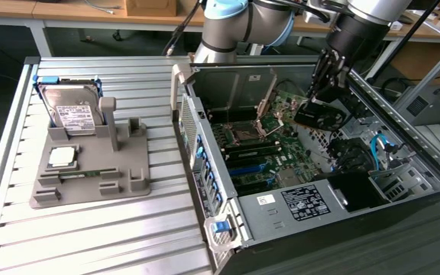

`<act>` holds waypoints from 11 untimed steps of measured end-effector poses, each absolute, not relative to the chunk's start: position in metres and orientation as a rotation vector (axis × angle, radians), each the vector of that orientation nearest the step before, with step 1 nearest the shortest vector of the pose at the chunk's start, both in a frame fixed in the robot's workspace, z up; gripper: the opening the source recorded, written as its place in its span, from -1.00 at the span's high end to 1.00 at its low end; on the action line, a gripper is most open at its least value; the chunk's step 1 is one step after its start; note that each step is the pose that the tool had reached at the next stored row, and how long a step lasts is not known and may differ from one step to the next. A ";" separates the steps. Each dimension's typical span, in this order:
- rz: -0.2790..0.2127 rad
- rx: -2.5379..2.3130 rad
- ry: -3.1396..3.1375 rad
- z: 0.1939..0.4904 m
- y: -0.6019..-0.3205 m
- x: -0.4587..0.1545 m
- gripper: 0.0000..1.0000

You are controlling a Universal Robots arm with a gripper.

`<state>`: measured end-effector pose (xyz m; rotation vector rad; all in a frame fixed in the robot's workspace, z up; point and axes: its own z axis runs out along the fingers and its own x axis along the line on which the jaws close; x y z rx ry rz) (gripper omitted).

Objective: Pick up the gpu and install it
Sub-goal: 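Insert the gpu into the slot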

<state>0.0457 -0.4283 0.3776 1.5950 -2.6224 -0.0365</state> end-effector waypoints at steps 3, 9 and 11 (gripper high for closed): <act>-0.035 1.620 -2.607 0.378 -0.428 0.046 0.47; -0.033 1.671 -2.574 0.378 -0.428 0.046 0.47; -0.032 1.688 -2.563 0.378 -0.428 0.046 0.47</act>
